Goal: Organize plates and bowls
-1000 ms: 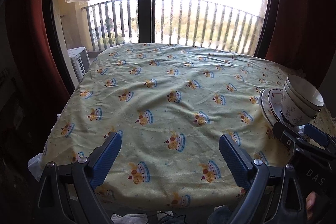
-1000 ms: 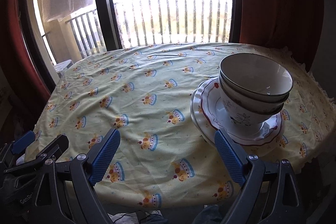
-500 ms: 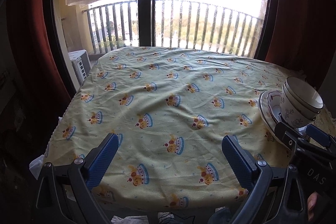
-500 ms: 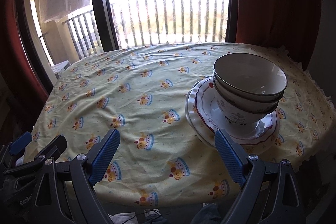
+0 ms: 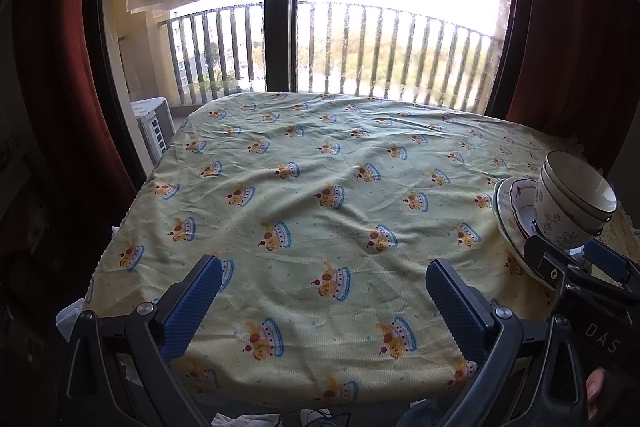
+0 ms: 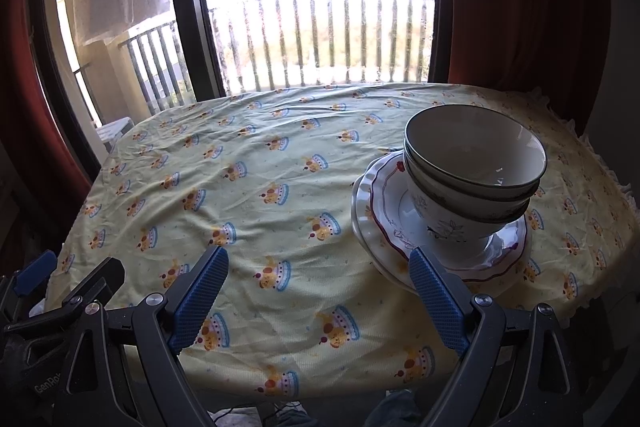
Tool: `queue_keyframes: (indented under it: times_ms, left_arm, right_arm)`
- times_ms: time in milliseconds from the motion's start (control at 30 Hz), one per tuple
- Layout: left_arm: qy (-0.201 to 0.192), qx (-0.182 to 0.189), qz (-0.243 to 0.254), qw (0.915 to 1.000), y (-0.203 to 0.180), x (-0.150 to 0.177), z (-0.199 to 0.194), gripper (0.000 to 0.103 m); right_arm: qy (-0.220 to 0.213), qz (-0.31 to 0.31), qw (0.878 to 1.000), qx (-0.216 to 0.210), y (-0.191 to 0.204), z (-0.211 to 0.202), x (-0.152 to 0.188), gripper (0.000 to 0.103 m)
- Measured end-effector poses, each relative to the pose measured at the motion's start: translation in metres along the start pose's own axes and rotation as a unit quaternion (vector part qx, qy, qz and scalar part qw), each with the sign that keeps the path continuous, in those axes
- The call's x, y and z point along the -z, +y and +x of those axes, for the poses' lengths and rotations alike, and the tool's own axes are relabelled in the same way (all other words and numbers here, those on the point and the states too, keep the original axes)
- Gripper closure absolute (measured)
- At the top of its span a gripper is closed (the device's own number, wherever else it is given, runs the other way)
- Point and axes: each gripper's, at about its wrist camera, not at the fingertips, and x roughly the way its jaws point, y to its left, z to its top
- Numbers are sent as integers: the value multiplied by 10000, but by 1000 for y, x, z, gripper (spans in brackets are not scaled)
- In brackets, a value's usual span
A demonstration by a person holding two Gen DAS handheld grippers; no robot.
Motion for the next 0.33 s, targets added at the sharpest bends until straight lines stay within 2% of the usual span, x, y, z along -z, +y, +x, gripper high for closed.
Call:
queue_keyframes:
  times_ms: [333]
  left_arm:
    - [-44, 40, 60, 10000, 0, -3, 2, 0]
  right_arm:
    - [-15, 58, 10000, 34, -2, 3, -2, 9]
